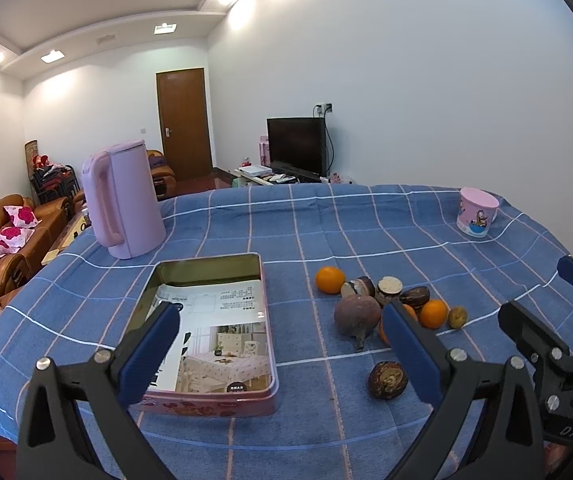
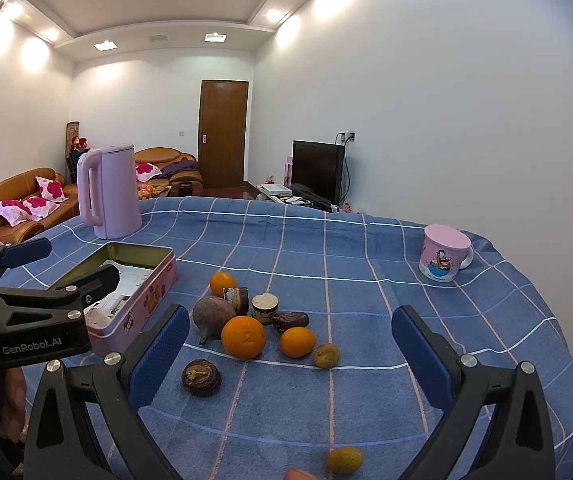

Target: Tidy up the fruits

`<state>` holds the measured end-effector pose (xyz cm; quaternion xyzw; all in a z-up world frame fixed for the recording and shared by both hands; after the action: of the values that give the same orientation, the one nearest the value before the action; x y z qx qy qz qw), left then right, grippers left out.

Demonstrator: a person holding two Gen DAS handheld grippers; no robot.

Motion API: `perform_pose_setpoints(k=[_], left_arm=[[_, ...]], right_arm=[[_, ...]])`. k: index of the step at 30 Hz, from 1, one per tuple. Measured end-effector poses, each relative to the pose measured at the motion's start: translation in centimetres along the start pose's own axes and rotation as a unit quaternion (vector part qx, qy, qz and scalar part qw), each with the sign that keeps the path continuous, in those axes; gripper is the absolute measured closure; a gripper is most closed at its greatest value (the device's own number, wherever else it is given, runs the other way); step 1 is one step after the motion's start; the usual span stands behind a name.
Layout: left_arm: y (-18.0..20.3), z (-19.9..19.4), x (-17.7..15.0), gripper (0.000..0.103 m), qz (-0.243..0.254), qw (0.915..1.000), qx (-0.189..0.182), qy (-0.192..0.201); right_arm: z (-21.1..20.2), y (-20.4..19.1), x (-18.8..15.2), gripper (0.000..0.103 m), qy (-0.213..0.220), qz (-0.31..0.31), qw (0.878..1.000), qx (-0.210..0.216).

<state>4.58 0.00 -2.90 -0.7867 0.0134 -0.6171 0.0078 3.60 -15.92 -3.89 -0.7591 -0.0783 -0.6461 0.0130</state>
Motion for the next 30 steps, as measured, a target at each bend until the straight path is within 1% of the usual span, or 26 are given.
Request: perform_pose_setpoints(k=[5,30], left_arm=[[-0.18,-0.12,-0.41,0.000,0.000,1.0000,0.000,-0.002],[-0.16,-0.02,-0.37,0.000,0.000,1.0000,0.000,-0.005]], right_arm=[[-0.02,-0.15,-0.19,0.001,-0.002,0.000,1.000,0.002],[0.48,-0.57,-0.13,0.001,-0.009,-0.003,1.000,0.007]])
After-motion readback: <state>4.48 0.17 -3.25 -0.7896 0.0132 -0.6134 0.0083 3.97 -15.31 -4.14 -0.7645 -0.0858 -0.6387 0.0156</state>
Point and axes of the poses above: each gripper's, at about its wrist camera, not at the fingertips, and z roughly the way its jaws point, y to its right, x to its top, the point moved 5 cm from there along z, roughly the way its jaws point, and after that the axes turned 13 degrees about y, right-handed, at the moved point
